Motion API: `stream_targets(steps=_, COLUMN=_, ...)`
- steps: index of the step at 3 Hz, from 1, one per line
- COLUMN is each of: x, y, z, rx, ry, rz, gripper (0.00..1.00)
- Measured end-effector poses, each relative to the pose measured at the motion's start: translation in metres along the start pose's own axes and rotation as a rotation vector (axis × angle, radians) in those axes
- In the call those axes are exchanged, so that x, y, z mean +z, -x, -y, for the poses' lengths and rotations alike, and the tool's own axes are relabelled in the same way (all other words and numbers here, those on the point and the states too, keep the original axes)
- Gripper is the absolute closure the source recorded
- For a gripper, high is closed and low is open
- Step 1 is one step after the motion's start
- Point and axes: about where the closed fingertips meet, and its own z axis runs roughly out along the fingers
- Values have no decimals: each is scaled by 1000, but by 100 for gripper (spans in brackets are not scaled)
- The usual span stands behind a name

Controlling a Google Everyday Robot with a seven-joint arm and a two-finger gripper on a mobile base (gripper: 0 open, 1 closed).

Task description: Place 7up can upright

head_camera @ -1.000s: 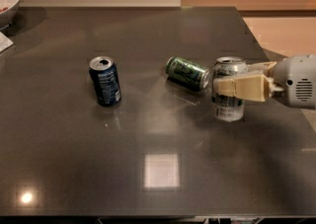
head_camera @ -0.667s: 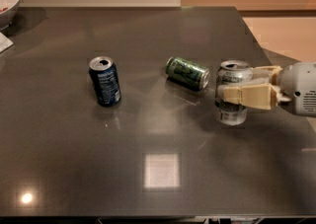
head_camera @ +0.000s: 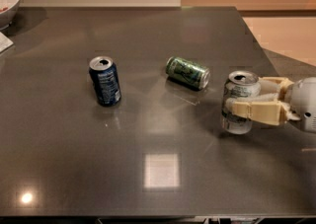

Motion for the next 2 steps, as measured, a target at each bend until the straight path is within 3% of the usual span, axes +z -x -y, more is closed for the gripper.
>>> stream_targets(steps=2, x=-4, y=-23, z=-1, rx=-33, ry=-10, rz=71, gripper=59)
